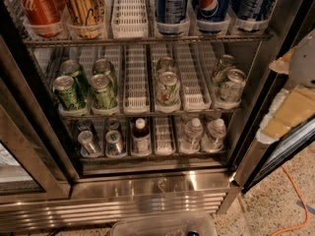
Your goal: Pick 7up can from middle shelf of fridge
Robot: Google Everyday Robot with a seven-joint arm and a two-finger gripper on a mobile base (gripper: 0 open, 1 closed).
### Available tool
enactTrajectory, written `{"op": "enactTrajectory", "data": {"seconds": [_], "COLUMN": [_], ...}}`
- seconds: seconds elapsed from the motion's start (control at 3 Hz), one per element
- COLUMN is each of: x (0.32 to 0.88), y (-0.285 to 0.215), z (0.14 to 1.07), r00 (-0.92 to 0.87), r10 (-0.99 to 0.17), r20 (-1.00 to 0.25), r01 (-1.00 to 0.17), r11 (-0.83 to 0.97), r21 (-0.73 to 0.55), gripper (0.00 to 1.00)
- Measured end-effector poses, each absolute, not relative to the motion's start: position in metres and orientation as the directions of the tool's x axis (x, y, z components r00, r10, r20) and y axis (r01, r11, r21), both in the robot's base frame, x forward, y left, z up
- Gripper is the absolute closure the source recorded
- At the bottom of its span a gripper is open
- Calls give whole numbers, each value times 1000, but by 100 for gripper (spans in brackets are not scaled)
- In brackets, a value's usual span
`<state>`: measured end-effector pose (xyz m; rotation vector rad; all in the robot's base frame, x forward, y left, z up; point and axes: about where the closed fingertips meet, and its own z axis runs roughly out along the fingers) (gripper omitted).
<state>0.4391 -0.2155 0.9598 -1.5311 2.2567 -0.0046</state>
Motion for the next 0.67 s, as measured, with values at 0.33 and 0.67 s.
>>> {"op": "enactTrajectory", "data": {"seconds": [0.33, 0.67], "x": [441, 449], "y": [-183, -147], "z": [931, 909], "r00": [-414, -475], "r10": [-753, -614], "r20": [-512, -631], "r01": [-838, -795], "r11": [535, 606], "r21": [-108, 9], "gripper": [0, 0]}}
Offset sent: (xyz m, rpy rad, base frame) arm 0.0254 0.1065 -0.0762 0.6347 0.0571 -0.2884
